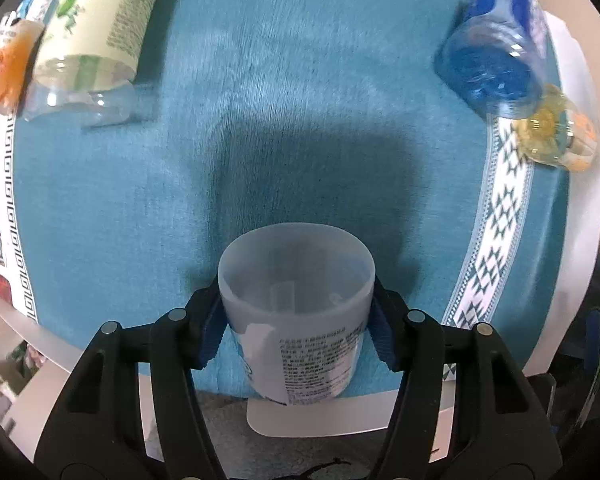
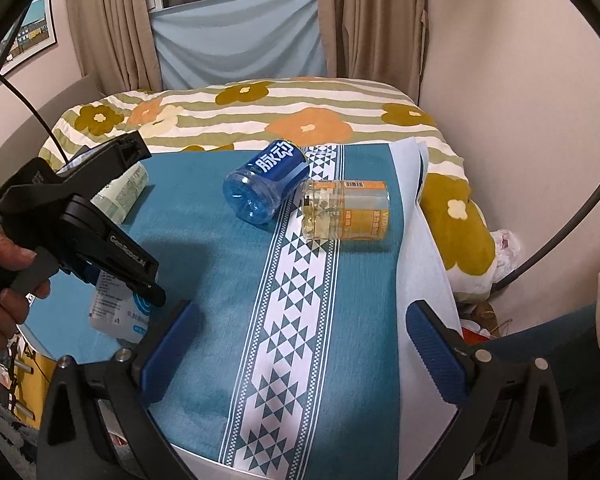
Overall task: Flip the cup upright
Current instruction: 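Rotate the white cup in the left gripper until its open rim faces up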
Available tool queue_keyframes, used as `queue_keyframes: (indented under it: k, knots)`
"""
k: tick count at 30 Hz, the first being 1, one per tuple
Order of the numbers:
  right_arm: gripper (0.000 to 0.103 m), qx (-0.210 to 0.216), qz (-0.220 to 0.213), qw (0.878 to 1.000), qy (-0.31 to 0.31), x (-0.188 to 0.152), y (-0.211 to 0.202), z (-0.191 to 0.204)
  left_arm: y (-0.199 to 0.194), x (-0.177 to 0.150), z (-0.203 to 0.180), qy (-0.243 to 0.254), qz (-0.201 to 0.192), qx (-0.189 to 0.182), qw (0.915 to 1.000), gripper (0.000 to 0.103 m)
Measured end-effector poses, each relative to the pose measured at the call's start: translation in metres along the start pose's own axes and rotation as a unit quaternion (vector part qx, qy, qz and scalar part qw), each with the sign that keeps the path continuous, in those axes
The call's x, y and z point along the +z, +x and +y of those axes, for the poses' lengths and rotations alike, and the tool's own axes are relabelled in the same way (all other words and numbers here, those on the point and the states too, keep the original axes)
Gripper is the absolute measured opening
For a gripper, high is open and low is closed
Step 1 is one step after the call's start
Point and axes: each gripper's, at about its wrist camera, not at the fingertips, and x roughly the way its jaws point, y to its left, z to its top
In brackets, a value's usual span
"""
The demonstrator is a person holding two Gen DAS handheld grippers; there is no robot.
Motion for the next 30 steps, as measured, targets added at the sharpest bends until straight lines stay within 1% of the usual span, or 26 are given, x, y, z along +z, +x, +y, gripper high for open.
queue_keyframes:
  k: [5,7,9,13,16,18,20,22,25,28,30]
  knots:
    - [0.103,0.001,-0.011,1.000,0.002,0.002,-0.007,0.004,-0.019,-0.013,-0.002,0.028,-0.056,-0.006,0.9980,0.065]
    - [0.103,0.000,-0.017,1.000,0.003,0.002,-0.012,0.006,-0.026,-0.020,-0.003,0.038,-0.086,-0.013,0.9955,0.065]
    - [0.103,-0.001,-0.024,1.000,0.003,0.001,-0.014,0.007,-0.030,-0.027,-0.005,0.054,-0.125,-0.021,0.9905,0.065]
    - [0.103,-0.007,-0.033,0.999,-0.001,-0.001,-0.016,0.010,-0.026,-0.038,-0.007,0.087,-0.211,-0.033,0.9730,0.065]
    - [0.103,-0.012,-0.036,0.999,-0.008,-0.003,-0.015,0.012,-0.018,-0.047,-0.002,0.089,-0.278,-0.050,0.9552,0.064]
    - [0.103,-0.018,-0.036,0.999,-0.012,-0.006,-0.012,0.014,-0.021,-0.045,0.006,0.089,-0.307,-0.065,0.9453,0.064]
    - [0.103,-0.024,-0.035,0.999,-0.015,-0.009,-0.010,0.016,-0.022,-0.050,0.005,0.096,-0.342,-0.069,0.9323,0.064]
    - [0.103,-0.027,-0.030,0.999,-0.016,-0.013,-0.006,0.018,-0.026,-0.052,-0.002,0.105,-0.367,-0.063,0.9221,0.065]
    - [0.103,-0.027,-0.025,0.999,-0.015,-0.019,-0.003,0.020,-0.026,-0.063,-0.007,0.115,-0.388,-0.059,0.9124,0.065]
    - [0.103,-0.025,-0.019,0.999,-0.013,-0.025,-0.001,0.024,-0.025,-0.074,-0.007,0.129,-0.404,-0.051,0.9044,0.065]
    - [0.103,-0.025,-0.018,0.999,-0.015,-0.028,0.000,0.028,-0.023,-0.078,-0.009,0.135,-0.409,-0.045,0.9013,0.065]
